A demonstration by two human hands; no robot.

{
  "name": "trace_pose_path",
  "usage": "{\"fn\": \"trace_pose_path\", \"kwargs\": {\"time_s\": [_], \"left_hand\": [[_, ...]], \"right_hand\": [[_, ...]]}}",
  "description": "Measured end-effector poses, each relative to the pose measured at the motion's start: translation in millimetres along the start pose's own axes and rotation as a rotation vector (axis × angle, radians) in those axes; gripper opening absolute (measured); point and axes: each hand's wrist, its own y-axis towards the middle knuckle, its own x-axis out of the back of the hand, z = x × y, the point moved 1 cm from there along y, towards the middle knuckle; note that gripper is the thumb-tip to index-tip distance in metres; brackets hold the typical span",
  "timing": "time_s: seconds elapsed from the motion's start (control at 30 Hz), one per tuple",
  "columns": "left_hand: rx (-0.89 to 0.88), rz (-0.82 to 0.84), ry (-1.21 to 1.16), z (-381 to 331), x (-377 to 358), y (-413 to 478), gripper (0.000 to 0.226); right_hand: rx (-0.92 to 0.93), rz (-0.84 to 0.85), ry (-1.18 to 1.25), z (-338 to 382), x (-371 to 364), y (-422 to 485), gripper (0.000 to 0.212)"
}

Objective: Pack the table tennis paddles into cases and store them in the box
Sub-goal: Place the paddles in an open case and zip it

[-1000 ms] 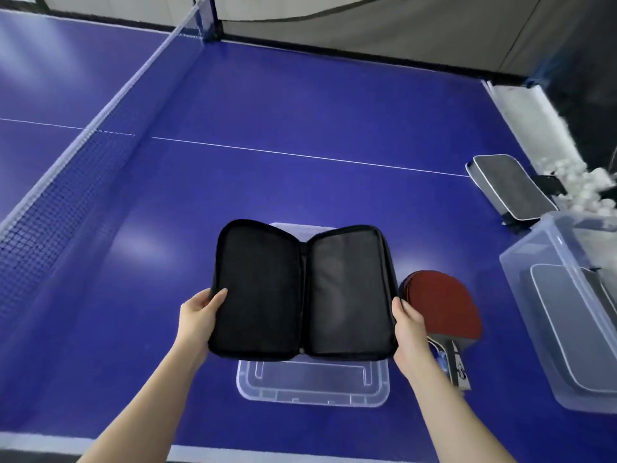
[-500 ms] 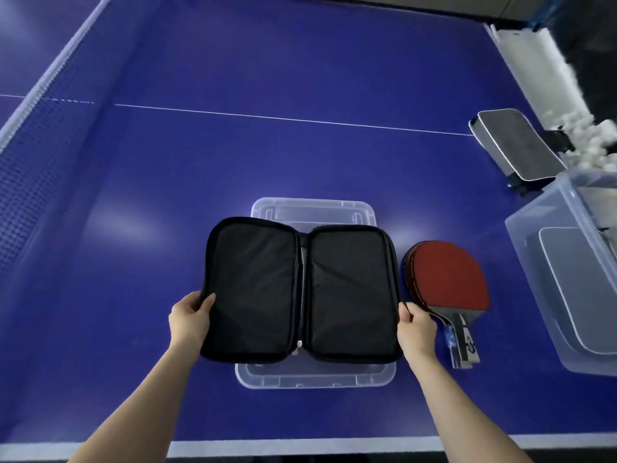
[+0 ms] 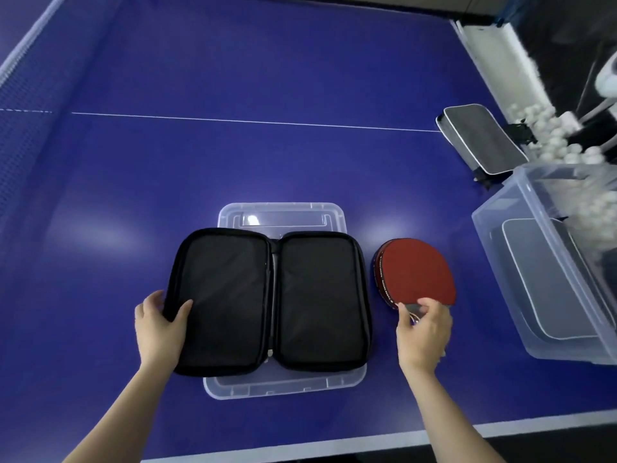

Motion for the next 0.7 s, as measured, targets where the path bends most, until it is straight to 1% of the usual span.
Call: {"fn": "trace_pose_path", "kwargs": {"time_s": [0.03,0.07,0.1,0.17,0.23,0.3,0.37,0.47,0.53,0.7], "left_hand": [[-0.011,0.013,0.001,-3.4,-1.9,-2.3,0.058],[-0.014,0.025,0.004,-6.0,-4.0,-4.8,0.06],[-0.01,0.03,0.018,-8.1,-5.8,-7.4,0.062],[0.005,0.017,0.086,-10.9,-8.2,-12.4,0.064],[-0.002,-0.01,0.169,-11.7,-8.6,-17.7,0.066],[-0.047,-0.036,0.234,-12.9,-9.5,-24.4,0.067],[-0.127,-0.041,0.273,-17.6,-13.5,-33.1,0.066],[-0.226,0.012,0.281,-31.5,-29.2,-50.6,0.063],[-0.261,0.051,0.264,-41.6,-41.5,-63.5,0.06],[-0.274,0.101,0.194,-58.5,-61.2,-85.2,0.051]], "right_hand": [[-0.061,-0.032,-0.037,-8.6,8.4,4.6,0.036],[-0.121,-0.024,-0.079,-17.9,15.6,8.4,0.042],[-0.175,0.025,-0.128,-27.2,21.0,11.9,0.048],[-0.256,0.178,-0.218,-41.3,23.8,16.8,0.061],[-0.29,0.314,-0.278,-46.8,20.5,18.6,0.068],[-0.294,0.391,-0.301,-48.3,15.0,18.8,0.066],[-0.295,0.423,-0.295,-50.5,10.2,19.1,0.063],[-0.296,0.418,-0.235,-56.4,6.2,21.3,0.049],[-0.267,0.406,-0.21,-60.0,5.1,23.0,0.042],[-0.227,0.348,-0.168,-59.1,6.7,21.7,0.038]]}}
